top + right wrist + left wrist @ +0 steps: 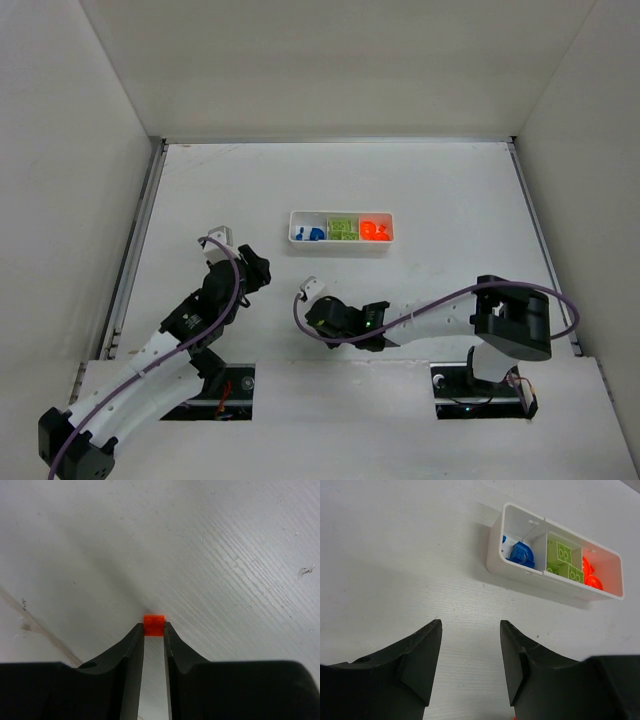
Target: Sort the legos into containers by color
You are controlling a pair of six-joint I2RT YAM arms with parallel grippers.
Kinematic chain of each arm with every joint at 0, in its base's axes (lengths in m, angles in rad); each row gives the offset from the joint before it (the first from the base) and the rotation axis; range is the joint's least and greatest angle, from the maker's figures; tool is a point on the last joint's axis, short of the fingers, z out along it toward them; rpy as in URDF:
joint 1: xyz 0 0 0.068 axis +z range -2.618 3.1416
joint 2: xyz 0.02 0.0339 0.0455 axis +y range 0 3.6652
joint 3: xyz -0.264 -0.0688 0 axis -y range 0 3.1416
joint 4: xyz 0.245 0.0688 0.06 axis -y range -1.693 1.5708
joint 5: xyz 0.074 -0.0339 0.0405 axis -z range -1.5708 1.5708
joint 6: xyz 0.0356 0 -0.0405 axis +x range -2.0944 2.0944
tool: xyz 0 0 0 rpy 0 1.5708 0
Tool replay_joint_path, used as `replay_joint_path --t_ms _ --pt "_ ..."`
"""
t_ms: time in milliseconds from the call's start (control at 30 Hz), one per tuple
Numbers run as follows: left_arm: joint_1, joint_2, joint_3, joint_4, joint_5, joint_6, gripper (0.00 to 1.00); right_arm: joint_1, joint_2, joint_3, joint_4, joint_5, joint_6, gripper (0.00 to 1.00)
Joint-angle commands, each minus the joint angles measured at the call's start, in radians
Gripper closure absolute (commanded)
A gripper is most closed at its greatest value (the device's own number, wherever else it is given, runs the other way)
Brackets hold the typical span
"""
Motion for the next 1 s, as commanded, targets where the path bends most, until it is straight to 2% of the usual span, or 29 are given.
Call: replay_joint_path --t_ms 0,300,400,533,767,967 --pt "0.006 -0.012 0.011 0.008 -0.013 0.014 0.53 0.011 -0.025 0.017 -0.029 0.034 0.012 0.75" --pt "-0.003 0.026 0.003 0.038 -0.009 0.004 0.53 -0.053 -0.206 -0.018 -0.009 0.066 0.032 0.75" --pt "-0.011 0.038 0.0 0.044 0.002 -0.004 0.53 -0.134 -0.274 -0.014 -0.014 0.087 0.029 0.75" --pt "-0.037 0.061 -0.006 0.05 0.007 -0.018 0.53 -0.306 -0.34 0.02 -0.008 0.072 -0.008 0.75" --pt "-0.057 0.029 -0.047 0.038 -0.004 -0.05 0.53 -0.562 -0.202 0.121 0.001 0.077 -0.068 0.74" --pt "-0.047 0.029 -0.069 0.047 0.002 -0.061 0.52 -0.653 -0.107 0.172 0.037 0.1 -0.056 0.74"
